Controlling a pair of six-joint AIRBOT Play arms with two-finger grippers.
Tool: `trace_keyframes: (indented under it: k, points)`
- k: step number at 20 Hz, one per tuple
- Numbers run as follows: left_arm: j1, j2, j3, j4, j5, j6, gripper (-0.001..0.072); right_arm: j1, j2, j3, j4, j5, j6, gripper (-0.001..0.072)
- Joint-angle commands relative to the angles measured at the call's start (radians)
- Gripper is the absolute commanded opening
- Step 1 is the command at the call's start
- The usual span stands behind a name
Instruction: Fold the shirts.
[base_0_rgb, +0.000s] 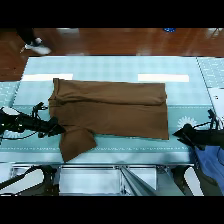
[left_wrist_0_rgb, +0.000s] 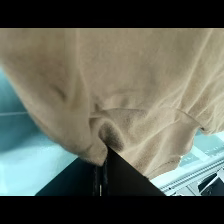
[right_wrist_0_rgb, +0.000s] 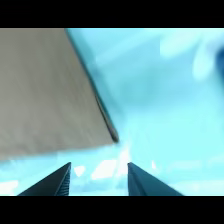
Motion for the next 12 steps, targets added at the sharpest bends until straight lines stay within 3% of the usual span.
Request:
trace_keyframes:
  k: [1, 6, 12]
  points:
    - [0.000, -0.001, 0.002, -0.032, 0.011, 0.002, 0.0017, 0.026, -0.027, -0.031, -0.026, 0.015, 0.017, 0.0414]
    - [-0.005, -0.001, 0.002, -0.035, 0.015, 0.006, 0.0017, 0.032, -0.179, -0.031, 0.070, -0.106, -0.005, 0.0412]
    - [-0.004, -0.001, 0.002, -0.042, 0.015, 0.016, 0.0017, 0.179, -0.359, -0.028, 0.224, -0.311, -0.024, 0.0412]
